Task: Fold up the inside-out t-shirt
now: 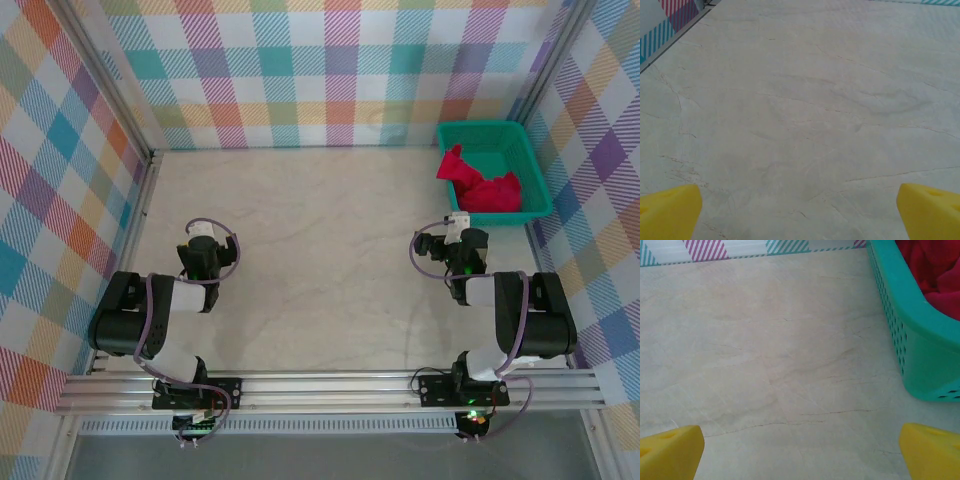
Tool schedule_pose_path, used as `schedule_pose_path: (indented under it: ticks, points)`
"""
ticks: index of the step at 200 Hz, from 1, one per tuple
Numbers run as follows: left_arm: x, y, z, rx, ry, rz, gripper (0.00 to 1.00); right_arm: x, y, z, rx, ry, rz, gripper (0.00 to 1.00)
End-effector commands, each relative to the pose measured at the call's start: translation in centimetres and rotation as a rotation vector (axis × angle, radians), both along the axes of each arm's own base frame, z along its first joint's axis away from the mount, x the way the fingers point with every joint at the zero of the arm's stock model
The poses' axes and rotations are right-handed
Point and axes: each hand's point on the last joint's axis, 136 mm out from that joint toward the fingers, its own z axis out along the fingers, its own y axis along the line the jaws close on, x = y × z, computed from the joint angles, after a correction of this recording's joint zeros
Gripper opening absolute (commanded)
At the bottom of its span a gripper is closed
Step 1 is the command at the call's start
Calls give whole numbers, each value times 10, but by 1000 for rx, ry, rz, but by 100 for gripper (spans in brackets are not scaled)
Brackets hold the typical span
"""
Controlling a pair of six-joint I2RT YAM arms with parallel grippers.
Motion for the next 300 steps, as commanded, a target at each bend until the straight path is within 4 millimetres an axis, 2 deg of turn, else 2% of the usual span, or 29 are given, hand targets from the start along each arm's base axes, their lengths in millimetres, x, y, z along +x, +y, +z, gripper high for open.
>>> schedule_pose_path:
  ticks: [1, 254, 266, 272, 286, 300]
  points:
    - [7, -2, 12, 0, -47, 5, 100, 7, 4, 10, 0, -37, 18, 100]
    - [6, -3, 13, -1, -51, 4, 100, 6, 3, 10, -1, -40, 16, 100]
    - [6, -2, 18, 5, -62, 7, 100, 7, -3, 14, -7, -45, -28, 100]
    - [7, -8, 21, 0, -44, -24, 100, 6, -3, 21, -9, -50, -31, 100]
    - [5, -16, 41, 37, -12, -40, 100, -2, -2, 34, -18, 5, -42, 100]
    - [-4, -20, 61, -16, 23, -22, 100, -7, -4, 64, -3, 32, -94, 100]
